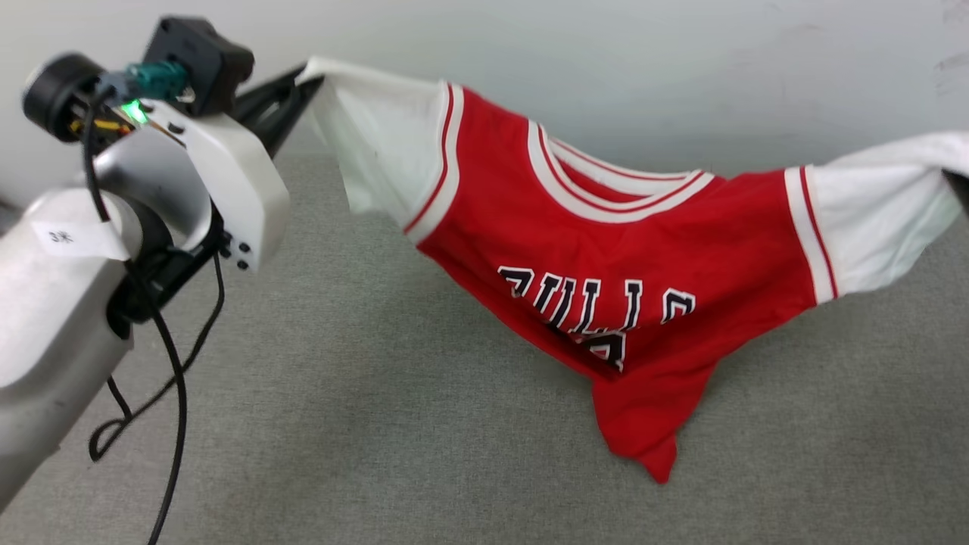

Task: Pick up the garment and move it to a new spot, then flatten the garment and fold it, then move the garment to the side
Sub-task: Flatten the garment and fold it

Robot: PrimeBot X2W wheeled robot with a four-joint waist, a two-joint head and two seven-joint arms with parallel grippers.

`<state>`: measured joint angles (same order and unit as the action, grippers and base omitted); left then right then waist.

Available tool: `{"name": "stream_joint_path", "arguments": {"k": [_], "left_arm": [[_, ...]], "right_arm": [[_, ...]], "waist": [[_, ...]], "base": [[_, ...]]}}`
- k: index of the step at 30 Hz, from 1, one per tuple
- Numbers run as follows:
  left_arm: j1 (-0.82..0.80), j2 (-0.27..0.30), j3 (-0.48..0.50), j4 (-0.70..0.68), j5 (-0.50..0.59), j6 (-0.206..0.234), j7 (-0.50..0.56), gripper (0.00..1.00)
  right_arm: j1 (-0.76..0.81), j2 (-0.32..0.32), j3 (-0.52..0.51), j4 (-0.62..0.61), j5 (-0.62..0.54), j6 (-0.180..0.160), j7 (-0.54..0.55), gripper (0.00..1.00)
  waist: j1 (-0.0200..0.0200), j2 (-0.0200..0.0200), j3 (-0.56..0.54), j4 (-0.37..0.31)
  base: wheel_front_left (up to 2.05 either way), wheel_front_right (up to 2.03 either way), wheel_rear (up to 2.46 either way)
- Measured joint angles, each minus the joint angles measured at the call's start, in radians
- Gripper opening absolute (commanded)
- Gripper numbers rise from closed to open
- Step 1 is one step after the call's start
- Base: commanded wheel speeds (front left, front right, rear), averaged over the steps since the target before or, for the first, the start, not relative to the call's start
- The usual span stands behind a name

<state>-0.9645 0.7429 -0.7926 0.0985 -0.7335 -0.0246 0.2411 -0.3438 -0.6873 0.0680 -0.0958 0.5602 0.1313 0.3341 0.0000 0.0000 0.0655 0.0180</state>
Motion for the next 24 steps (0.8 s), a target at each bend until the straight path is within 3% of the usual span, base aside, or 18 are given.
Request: {"name": "stream_joint_path", "arguments": {"k": [12,24], "left_arm": [[-0.137,0.003,0.059,-0.109,0.020,0.033,0.016,0.00],[-0.502,-0.105,0.117,0.108,0.082,-0.021,-0.016,0.00]], "right_arm": [[-0.234,-0.013,0.029,-0.024,-0.006,0.000,0.011,0.00],[-0.785,0.019,0.154,0.193,-0.057,0.000,0.026,0.00]], "waist": [[0.0000,0.0000,0.029,0.021],[0.0002,0.0000,0.257,0.030]], "base": [[0.00,0.00,0.00],[0.00,0.00,0.00]]}}
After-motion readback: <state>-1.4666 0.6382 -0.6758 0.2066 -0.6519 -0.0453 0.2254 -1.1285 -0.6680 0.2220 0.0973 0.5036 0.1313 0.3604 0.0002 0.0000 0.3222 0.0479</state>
